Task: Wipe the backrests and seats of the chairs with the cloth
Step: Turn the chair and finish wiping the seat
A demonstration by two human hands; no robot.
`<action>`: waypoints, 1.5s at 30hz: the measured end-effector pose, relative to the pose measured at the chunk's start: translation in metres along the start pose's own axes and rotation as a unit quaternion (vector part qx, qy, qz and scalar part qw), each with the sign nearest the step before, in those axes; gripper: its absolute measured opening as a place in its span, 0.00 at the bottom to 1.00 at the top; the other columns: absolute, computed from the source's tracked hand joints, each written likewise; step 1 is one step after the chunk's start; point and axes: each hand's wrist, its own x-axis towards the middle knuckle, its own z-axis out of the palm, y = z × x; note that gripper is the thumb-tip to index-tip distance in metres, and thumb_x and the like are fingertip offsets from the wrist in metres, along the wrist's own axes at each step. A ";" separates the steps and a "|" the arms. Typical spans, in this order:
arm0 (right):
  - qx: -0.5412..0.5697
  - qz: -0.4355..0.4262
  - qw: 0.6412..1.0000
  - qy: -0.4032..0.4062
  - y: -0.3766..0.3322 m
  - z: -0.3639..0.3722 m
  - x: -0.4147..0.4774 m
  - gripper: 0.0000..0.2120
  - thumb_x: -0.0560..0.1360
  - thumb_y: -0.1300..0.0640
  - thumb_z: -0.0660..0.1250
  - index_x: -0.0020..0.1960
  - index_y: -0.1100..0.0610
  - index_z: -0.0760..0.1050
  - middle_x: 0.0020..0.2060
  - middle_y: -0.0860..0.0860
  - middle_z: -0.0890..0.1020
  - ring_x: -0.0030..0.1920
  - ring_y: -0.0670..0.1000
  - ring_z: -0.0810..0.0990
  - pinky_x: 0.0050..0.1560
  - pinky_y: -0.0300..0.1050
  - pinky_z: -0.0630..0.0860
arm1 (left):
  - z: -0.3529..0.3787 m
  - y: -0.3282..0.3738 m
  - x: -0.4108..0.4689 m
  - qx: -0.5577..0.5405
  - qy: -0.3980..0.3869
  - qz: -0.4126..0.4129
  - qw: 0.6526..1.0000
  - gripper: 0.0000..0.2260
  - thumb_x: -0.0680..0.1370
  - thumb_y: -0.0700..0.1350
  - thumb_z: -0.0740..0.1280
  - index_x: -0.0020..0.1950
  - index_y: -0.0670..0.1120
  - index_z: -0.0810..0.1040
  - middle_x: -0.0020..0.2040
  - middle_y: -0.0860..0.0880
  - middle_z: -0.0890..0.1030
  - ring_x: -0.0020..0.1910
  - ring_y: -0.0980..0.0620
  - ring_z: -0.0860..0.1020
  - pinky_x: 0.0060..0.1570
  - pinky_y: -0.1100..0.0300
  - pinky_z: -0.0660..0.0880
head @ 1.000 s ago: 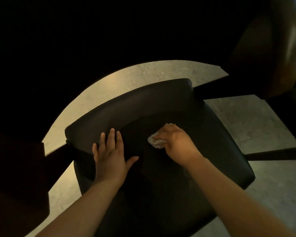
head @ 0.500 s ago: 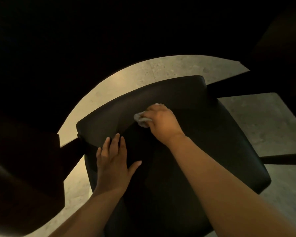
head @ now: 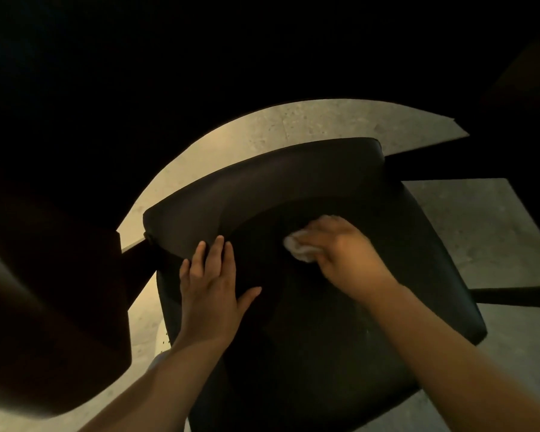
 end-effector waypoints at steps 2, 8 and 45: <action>-0.013 -0.004 1.000 0.006 -0.025 0.012 0.039 0.16 0.77 0.59 0.65 0.65 0.50 0.76 0.63 0.50 0.75 0.65 0.51 0.70 0.69 0.47 0.65 | 0.000 0.000 0.000 0.001 0.004 -0.001 1.000 0.38 0.76 0.67 0.56 0.79 0.47 0.54 0.80 0.47 0.52 0.78 0.43 0.49 0.75 0.47 0.50; -0.004 -0.042 0.997 -0.061 0.000 0.019 0.007 0.17 0.77 0.59 0.65 0.64 0.46 0.75 0.65 0.47 0.74 0.69 0.47 0.67 0.73 0.49 0.60 | 0.000 -0.001 0.001 0.005 -0.003 0.000 1.000 0.38 0.76 0.67 0.57 0.79 0.47 0.54 0.80 0.48 0.52 0.78 0.44 0.49 0.75 0.47 0.51; 0.005 0.077 0.997 0.001 0.023 0.013 0.030 0.12 0.80 0.55 0.61 0.61 0.52 0.78 0.58 0.51 0.77 0.60 0.52 0.74 0.62 0.48 0.70 | -0.009 0.012 -0.002 0.029 -0.040 -0.025 0.998 0.38 0.79 0.65 0.54 0.80 0.46 0.44 0.79 0.47 0.41 0.78 0.43 0.41 0.76 0.44 0.48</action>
